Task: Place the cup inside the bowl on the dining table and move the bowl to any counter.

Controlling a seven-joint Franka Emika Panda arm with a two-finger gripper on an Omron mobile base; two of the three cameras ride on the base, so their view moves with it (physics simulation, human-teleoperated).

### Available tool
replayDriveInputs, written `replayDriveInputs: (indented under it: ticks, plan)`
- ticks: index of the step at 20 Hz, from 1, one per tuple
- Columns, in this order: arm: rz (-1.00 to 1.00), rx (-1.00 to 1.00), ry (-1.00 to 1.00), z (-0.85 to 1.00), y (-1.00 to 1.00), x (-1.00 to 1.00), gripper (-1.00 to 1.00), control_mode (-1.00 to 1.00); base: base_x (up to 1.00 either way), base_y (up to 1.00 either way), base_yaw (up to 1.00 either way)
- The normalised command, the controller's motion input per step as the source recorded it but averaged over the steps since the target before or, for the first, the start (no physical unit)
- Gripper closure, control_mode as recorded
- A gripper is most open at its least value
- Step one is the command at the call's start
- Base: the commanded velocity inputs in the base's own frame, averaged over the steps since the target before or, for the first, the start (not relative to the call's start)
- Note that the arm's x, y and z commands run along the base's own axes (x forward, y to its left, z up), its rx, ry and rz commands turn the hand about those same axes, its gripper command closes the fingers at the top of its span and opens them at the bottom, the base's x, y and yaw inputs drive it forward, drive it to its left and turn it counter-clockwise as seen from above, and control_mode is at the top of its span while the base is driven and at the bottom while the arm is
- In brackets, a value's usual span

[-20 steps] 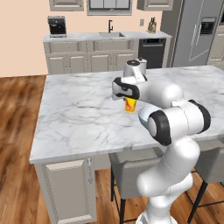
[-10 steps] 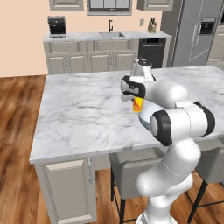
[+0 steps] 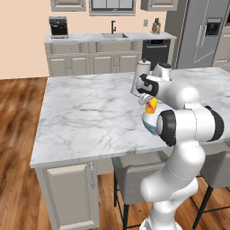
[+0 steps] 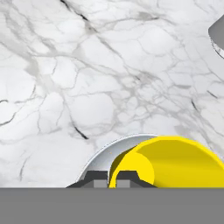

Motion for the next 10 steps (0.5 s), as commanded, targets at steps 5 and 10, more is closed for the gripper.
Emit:
replayDriveInputs:
  ticks: [5,10]
  plan:
    - [0.16,0.00,0.00,0.00,-0.40,0.00,1.00,-1.00,0.00,0.00,0.00]
    - [0.13,0.00,0.00,-0.01,-0.30,0.00,1.00,-1.00,0.00,0.00,0.00]
